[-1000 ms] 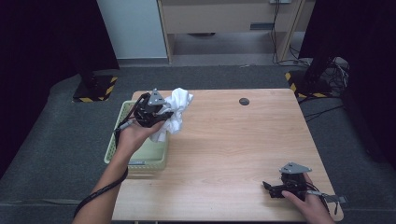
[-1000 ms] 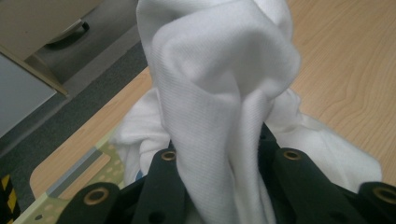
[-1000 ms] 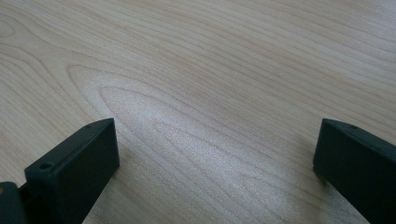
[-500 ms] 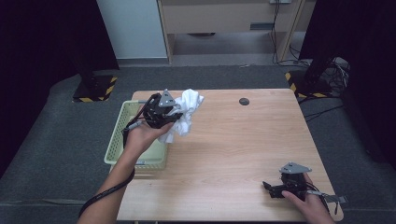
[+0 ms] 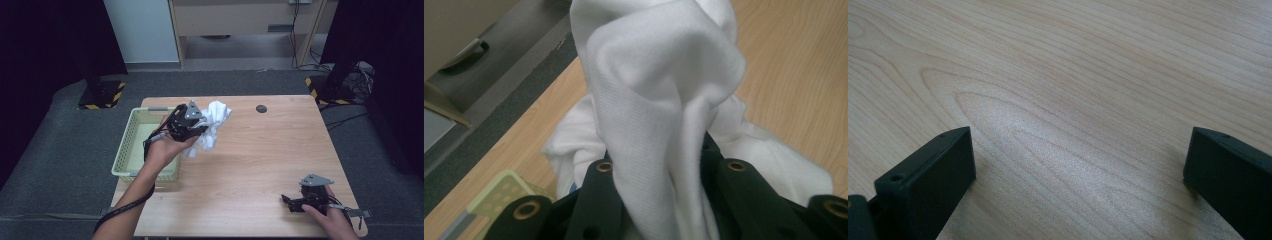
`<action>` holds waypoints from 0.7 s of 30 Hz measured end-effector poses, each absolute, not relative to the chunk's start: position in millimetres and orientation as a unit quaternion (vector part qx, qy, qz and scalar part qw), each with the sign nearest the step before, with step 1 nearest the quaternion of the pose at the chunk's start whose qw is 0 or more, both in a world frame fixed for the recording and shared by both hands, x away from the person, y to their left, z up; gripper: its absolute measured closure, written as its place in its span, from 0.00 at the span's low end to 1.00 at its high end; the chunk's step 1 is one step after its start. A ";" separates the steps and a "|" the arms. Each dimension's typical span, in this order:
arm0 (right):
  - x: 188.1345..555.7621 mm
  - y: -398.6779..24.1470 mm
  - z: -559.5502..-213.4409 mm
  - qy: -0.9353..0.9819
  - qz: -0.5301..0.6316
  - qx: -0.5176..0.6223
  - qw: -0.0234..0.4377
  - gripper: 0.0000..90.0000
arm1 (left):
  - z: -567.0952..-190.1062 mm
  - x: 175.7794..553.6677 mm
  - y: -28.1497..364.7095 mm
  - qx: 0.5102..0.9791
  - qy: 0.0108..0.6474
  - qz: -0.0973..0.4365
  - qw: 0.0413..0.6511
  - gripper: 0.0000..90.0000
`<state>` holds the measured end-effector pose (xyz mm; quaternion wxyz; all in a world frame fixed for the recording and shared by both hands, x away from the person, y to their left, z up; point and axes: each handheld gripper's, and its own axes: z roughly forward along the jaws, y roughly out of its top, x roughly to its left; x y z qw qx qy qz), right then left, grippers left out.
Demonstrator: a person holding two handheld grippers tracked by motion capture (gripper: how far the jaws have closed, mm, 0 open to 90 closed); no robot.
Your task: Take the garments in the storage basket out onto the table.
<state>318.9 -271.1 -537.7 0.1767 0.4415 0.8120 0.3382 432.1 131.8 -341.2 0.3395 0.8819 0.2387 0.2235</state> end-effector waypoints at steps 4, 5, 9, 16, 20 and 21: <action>318.8 -271.0 -537.8 0.812 0.339 0.442 0.177 0.01 | -344.8 431.4 124.3 0.885 0.234 0.219 0.339 0.82; 318.8 -271.1 -537.8 0.812 0.339 0.442 0.177 0.01 | -345.6 431.2 122.5 0.885 0.232 0.218 0.339 0.82; 319.0 -271.2 -537.8 0.812 0.338 0.441 0.177 0.01 | -349.8 429.2 114.5 0.888 0.227 0.213 0.339 0.82; 318.9 -271.2 -537.8 0.812 0.338 0.441 0.177 0.01 | -361.4 424.3 100.1 0.894 0.217 0.203 0.335 0.82; 318.8 -271.1 -537.8 0.812 0.339 0.442 0.177 0.01 | -368.1 421.5 91.3 0.897 0.211 0.196 0.335 0.82; 318.8 -271.1 -537.8 0.812 0.339 0.442 0.177 0.01 | -369.1 421.2 89.7 0.898 0.210 0.195 0.334 0.82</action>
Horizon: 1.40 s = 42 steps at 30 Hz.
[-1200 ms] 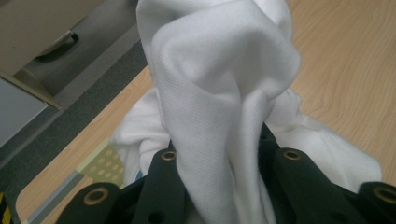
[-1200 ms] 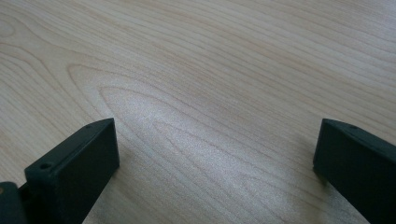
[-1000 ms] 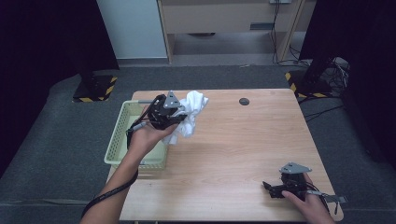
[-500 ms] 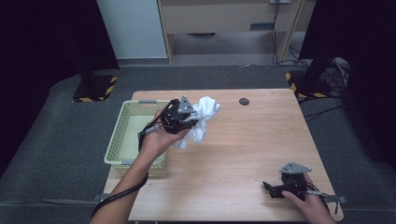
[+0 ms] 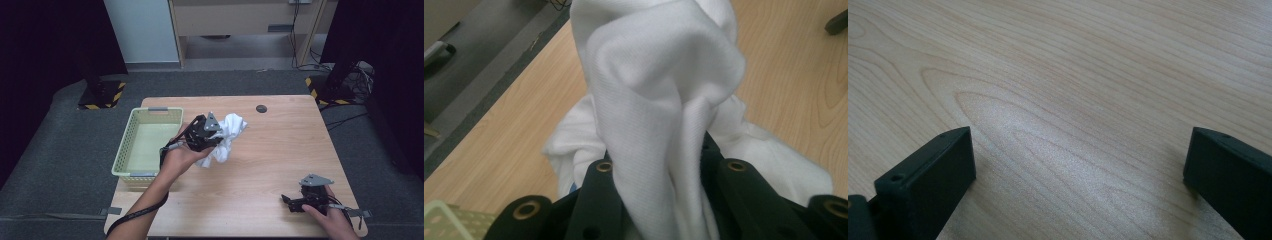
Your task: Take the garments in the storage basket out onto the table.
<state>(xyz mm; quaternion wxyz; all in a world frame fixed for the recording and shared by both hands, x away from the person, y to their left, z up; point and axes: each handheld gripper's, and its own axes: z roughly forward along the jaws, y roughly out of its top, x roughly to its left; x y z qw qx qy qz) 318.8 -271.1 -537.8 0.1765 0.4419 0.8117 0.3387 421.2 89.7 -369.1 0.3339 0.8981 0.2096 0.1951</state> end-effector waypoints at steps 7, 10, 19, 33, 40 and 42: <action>318.8 -271.3 -537.8 0.812 0.339 0.441 0.177 0.01 | -380.3 416.6 75.6 0.903 0.202 0.184 0.332 0.82; 318.8 -271.3 -537.9 0.812 0.339 0.441 0.177 0.01 | -386.8 414.1 70.3 0.905 0.199 0.180 0.330 0.82; 318.6 -271.3 -537.8 0.813 0.339 0.441 0.175 0.01 | -416.7 405.3 52.4 0.915 0.189 0.159 0.318 0.82; 318.5 -271.3 -537.9 0.813 0.339 0.441 0.175 0.01 | -452.1 391.4 20.1 0.921 0.189 0.137 0.313 0.81; 318.4 -271.4 -537.8 0.813 0.339 0.440 0.175 0.01 | -468.7 387.9 3.6 0.925 0.192 0.133 0.300 0.78; 318.4 -271.4 -537.9 0.813 0.339 0.440 0.175 0.01 | -474.0 387.4 -0.7 0.928 0.191 0.137 0.291 0.77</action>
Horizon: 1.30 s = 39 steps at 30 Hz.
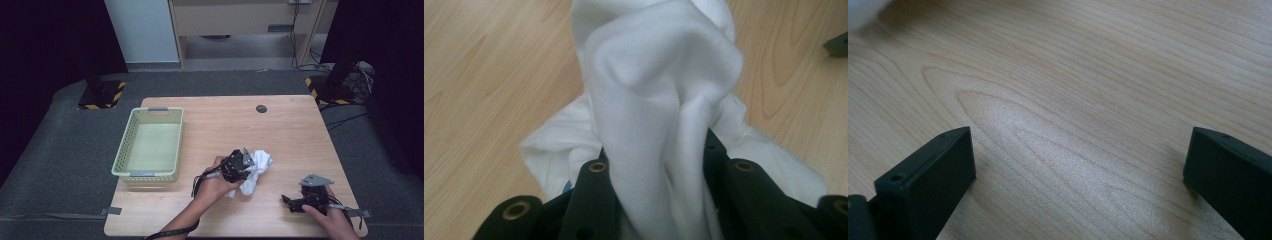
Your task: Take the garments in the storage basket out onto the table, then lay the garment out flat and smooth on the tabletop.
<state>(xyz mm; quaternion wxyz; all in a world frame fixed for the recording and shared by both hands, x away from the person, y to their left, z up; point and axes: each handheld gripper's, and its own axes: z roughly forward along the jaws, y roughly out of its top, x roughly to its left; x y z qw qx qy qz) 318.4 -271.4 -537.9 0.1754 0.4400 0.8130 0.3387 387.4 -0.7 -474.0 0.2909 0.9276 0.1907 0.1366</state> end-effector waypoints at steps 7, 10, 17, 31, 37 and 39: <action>318.4 -271.7 -537.9 0.814 0.339 0.438 0.175 0.01 | -490.3 388.6 -6.5 0.925 0.207 0.129 0.292 0.59; 318.4 -271.7 -537.8 0.814 0.339 0.438 0.175 0.01 | -493.8 389.3 -6.4 0.920 0.213 0.126 0.303 0.31; 318.5 -271.6 -537.8 0.814 0.339 0.439 0.176 0.01 | -477.0 380.7 3.3 0.904 0.215 0.133 0.343 0.03; 317.8 -271.6 -537.7 0.811 0.337 0.444 0.178 0.01 | -483.8 347.0 54.9 0.868 0.277 0.134 0.390 0.06; 317.3 -270.9 -537.4 0.812 0.339 0.441 0.176 0.02 | -494.5 349.8 64.8 0.870 0.289 0.144 0.372 0.08; 317.0 -270.3 -536.5 0.814 0.340 0.438 0.174 0.04 | -498.6 351.3 67.0 0.868 0.297 0.142 0.371 0.09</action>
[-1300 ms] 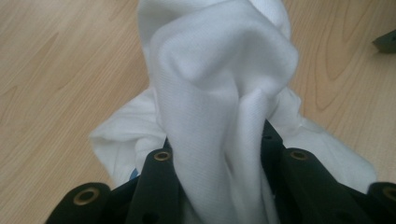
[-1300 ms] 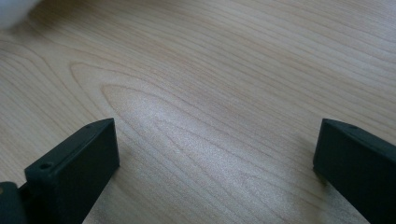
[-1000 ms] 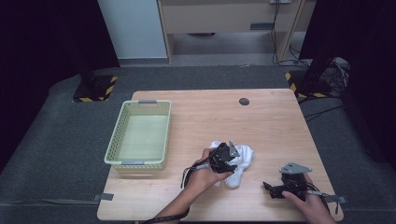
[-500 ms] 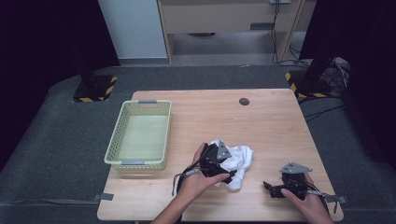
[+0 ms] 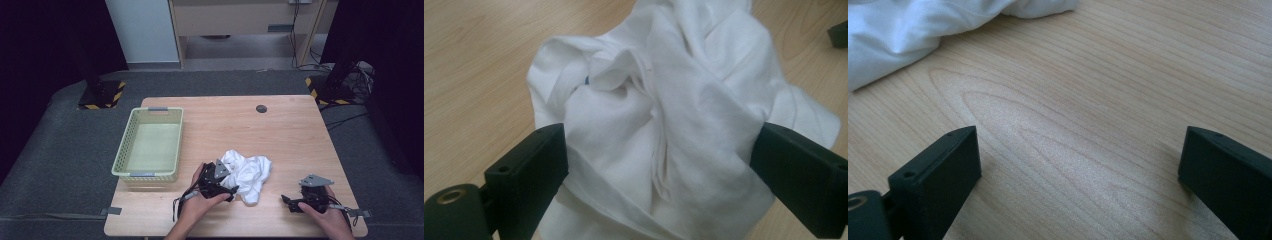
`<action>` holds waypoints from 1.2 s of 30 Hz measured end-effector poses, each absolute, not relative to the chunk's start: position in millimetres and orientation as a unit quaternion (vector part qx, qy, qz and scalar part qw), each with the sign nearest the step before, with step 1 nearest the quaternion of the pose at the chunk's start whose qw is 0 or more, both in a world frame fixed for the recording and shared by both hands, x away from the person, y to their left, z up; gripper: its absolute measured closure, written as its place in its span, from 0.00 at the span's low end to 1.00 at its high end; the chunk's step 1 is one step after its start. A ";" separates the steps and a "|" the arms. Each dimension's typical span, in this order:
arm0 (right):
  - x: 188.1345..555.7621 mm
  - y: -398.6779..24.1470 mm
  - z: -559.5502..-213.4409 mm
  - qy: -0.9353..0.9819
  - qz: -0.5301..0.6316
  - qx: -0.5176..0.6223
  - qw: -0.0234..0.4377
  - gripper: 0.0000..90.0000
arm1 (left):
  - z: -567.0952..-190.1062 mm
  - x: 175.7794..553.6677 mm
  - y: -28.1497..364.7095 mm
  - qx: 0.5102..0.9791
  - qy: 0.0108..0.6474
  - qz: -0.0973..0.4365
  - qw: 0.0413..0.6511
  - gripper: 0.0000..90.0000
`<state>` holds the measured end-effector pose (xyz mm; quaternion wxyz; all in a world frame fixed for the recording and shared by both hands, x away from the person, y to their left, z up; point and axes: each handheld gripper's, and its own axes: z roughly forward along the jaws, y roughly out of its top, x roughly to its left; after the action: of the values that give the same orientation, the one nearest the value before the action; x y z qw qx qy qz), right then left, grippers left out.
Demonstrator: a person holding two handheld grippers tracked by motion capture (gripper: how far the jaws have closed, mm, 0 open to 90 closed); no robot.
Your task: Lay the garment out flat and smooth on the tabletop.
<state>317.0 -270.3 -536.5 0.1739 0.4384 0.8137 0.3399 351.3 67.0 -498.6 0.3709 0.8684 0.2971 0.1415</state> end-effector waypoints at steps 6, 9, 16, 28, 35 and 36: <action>314.2 -265.9 -531.6 0.825 0.342 0.417 0.170 0.15 | -507.1 353.2 64.2 0.867 0.307 0.129 0.370 0.26; 312.2 -262.0 -526.5 0.828 0.348 0.405 0.171 0.20 | -509.5 351.0 57.9 0.875 0.300 0.127 0.360 0.43; 307.8 -254.3 -514.0 0.840 0.354 0.376 0.165 0.34 | -508.3 344.4 49.3 0.881 0.287 0.124 0.355 0.75; 309.3 -240.3 -506.1 0.850 0.359 0.353 0.156 0.41 | -488.1 337.9 51.2 0.872 0.281 0.130 0.380 0.90; 310.3 -221.0 -505.7 0.853 0.372 0.339 0.142 0.41 | -479.6 335.0 51.0 0.867 0.279 0.131 0.391 0.90; 309.2 -217.6 -506.7 0.853 0.374 0.336 0.140 0.41 | -480.7 335.4 51.4 0.867 0.280 0.131 0.391 0.90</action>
<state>309.2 -217.6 -506.7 0.1401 0.3364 0.8529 0.3738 335.4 51.4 -480.7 0.3907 0.8671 0.2801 0.1306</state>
